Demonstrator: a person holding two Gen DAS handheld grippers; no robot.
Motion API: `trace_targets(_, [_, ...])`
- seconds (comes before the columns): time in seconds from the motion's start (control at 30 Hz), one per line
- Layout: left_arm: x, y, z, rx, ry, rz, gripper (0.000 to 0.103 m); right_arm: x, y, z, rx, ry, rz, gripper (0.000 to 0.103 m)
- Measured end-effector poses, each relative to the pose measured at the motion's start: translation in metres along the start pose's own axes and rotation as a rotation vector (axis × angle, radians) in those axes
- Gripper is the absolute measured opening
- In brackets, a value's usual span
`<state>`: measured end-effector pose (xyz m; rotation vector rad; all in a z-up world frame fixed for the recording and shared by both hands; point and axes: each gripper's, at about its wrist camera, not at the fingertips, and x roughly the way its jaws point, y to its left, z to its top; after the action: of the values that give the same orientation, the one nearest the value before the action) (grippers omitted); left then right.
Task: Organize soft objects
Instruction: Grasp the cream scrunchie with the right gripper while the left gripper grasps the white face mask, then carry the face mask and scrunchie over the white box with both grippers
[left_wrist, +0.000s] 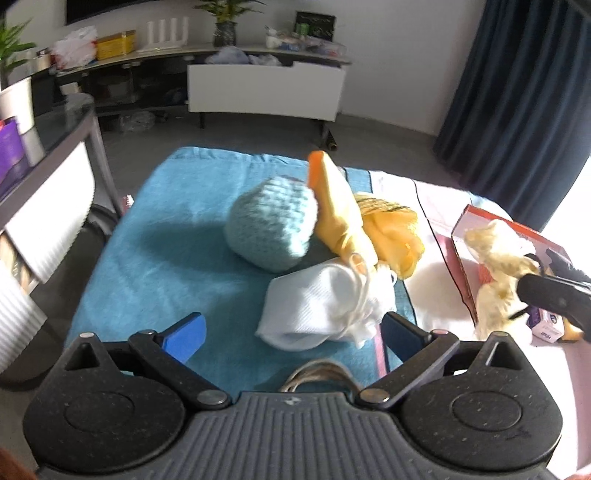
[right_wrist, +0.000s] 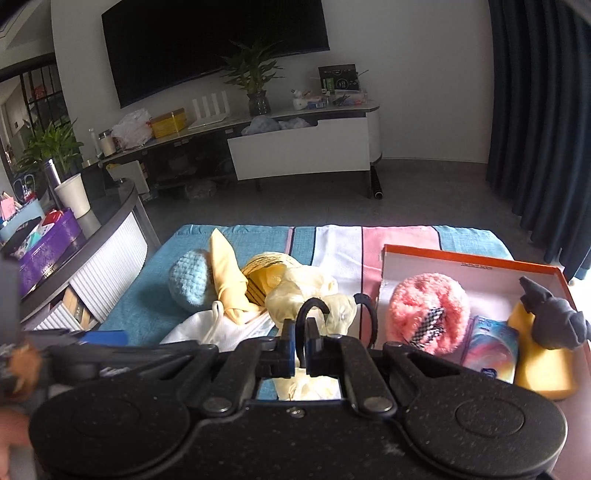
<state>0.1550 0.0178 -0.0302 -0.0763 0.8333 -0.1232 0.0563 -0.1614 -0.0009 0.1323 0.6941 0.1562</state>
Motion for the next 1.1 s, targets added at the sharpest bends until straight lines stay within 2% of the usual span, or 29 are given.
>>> trace_targets(0.23, [0.041,-0.014,0.013,0.045,0.081,-0.016,0.103,-0.006,-0.007,-0.003,0.016,-0.009,0.003,0.006])
trace_targets(0.27, [0.046,-0.014,0.014,0.041,0.089,-0.025,0.096,-0.006,-0.007,-0.003,0.018,-0.008,0.002,0.006])
trace_targets(0.3, [0.05,-0.014,0.015,0.034,0.092,-0.036,0.083,-0.006,-0.008,-0.004,0.021,-0.007,0.003,0.006])
trace_targets(0.33, [0.053,-0.014,0.015,0.029,0.09,-0.051,0.082,-0.007,-0.009,-0.004,0.024,-0.008,0.002,0.006])
trace_targets(0.4, [0.053,-0.019,0.016,0.043,0.081,-0.084,0.07,-0.009,-0.012,-0.004,0.032,-0.01,-0.001,0.006])
trace_targets(0.47, [0.049,-0.022,0.016,0.063,0.058,-0.086,0.065,-0.011,-0.012,-0.004,0.034,-0.014,-0.003,0.006])
trace_targets(0.6, [0.033,-0.016,0.016,0.036,0.063,-0.107,0.063,-0.015,-0.013,-0.003,0.038,-0.023,0.005,0.006])
trace_targets(0.8, [-0.007,-0.015,0.007,0.127,0.031,-0.032,0.063,-0.025,-0.007,-0.004,0.033,-0.033,0.027,0.006])
trace_targets(0.93, [-0.027,-0.002,0.0,0.066,0.021,-0.046,0.063,-0.035,-0.002,-0.004,0.023,-0.043,0.042,0.006])
trace_targets(1.1, [-0.049,-0.004,-0.002,0.046,-0.017,-0.047,0.063,-0.047,0.003,-0.007,0.012,-0.05,0.054,0.006])
